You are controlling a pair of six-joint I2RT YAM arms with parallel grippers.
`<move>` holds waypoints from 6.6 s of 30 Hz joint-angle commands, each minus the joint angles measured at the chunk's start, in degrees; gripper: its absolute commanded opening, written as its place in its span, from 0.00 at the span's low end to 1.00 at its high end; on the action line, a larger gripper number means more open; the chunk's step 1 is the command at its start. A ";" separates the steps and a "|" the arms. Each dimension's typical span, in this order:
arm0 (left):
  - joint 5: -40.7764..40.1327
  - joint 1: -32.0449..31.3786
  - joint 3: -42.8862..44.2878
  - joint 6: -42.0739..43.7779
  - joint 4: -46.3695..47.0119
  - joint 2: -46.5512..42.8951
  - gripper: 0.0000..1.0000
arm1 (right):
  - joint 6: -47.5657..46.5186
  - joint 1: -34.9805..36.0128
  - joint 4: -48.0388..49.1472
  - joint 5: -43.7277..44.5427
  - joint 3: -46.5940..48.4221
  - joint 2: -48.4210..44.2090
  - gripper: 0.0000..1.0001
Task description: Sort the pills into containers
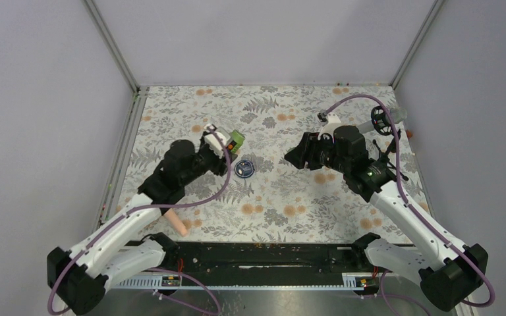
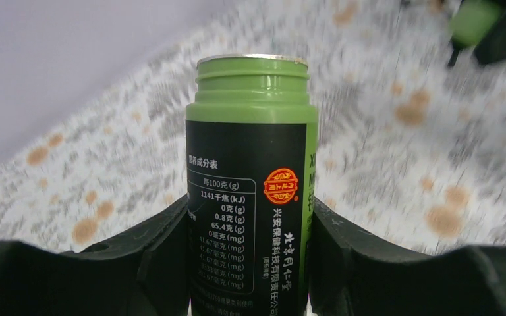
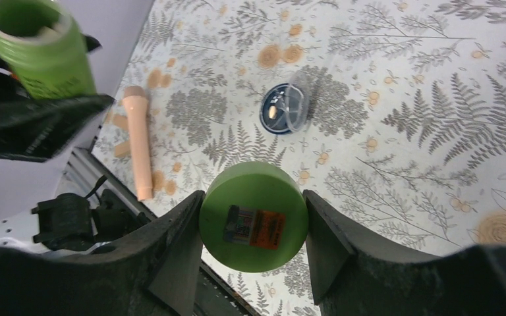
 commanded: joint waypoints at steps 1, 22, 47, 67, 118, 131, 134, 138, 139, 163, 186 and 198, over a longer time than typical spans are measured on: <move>7.95 4.43 -1.54 -10.41 17.59 -5.95 0.00 | 0.70 -0.30 1.82 -5.96 4.14 0.59 0.07; 43.00 4.96 2.16 -27.49 31.14 7.85 0.00 | 4.18 -0.14 6.50 -26.79 19.61 7.20 0.08; 53.79 2.68 11.72 -22.86 19.74 14.71 0.00 | -0.02 2.03 1.44 -35.68 22.80 12.34 0.12; 59.75 2.36 18.79 -14.96 6.33 17.72 0.00 | -10.83 4.00 -22.03 -34.75 32.14 18.98 0.27; 57.68 1.69 12.52 -17.90 12.45 14.30 0.00 | -13.66 6.02 -17.59 -17.83 31.04 10.35 0.93; 60.60 1.34 11.50 -17.30 11.76 13.07 0.00 | -5.42 5.99 -13.31 -10.19 35.43 19.64 0.89; 59.73 1.20 11.17 -17.35 11.70 12.59 0.00 | -3.84 5.76 -16.66 -4.90 37.34 21.93 0.89; 57.98 1.19 10.65 -17.24 11.67 12.19 0.00 | -1.17 3.26 -18.40 -5.43 37.49 22.26 0.88; 57.55 1.29 10.60 -17.24 11.50 12.19 0.00 | -0.92 2.64 -18.27 -6.09 37.20 21.43 0.88; 60.29 1.25 17.06 -6.97 -4.09 15.62 0.00 | -28.37 6.40 -33.61 -30.25 40.03 17.42 0.85; 33.92 1.11 14.65 -4.29 -1.47 12.58 0.00 | 7.19 10.62 -18.93 2.31 33.53 19.93 0.76; 48.13 1.10 15.05 -4.16 -6.50 11.76 0.00 | -17.83 5.04 -15.41 -36.77 31.96 13.71 0.99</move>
